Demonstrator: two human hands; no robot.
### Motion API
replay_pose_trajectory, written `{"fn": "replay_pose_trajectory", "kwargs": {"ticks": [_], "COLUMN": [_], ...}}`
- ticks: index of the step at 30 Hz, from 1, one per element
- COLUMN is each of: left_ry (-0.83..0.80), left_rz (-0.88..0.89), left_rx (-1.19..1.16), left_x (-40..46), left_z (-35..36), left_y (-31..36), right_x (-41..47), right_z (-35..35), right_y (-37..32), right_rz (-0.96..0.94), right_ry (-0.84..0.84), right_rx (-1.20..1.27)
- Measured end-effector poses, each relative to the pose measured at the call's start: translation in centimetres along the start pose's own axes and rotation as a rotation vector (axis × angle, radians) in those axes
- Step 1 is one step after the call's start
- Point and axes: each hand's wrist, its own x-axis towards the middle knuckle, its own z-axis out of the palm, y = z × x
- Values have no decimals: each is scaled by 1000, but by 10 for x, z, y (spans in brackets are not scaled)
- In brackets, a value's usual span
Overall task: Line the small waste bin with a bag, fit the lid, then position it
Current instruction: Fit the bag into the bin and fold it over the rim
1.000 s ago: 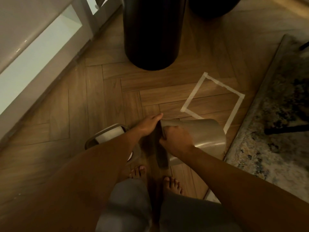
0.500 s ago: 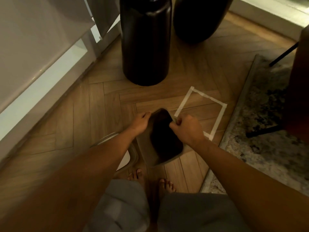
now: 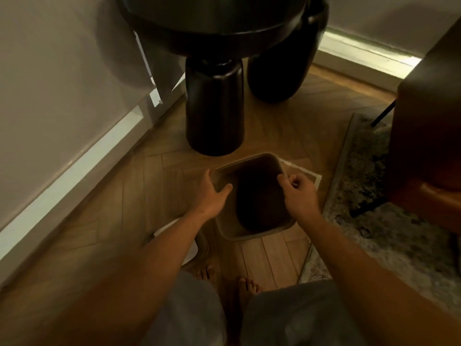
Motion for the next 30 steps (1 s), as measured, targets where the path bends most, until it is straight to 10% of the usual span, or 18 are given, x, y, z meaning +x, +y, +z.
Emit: {"fn": "replay_pose_trajectory", "kwargs": {"ticks": [10, 30], "left_ry": [-219, -390], "left_rz": [216, -11], "left_rx": [239, 306], "left_x": [-43, -5], "left_z": [6, 93], "left_y": [8, -27], "right_x": [-34, -5], "right_z": [-26, -68], "right_y": [26, 146], "right_rz": [98, 137], "right_ry": [125, -288], "right_rx": [1, -377]}}
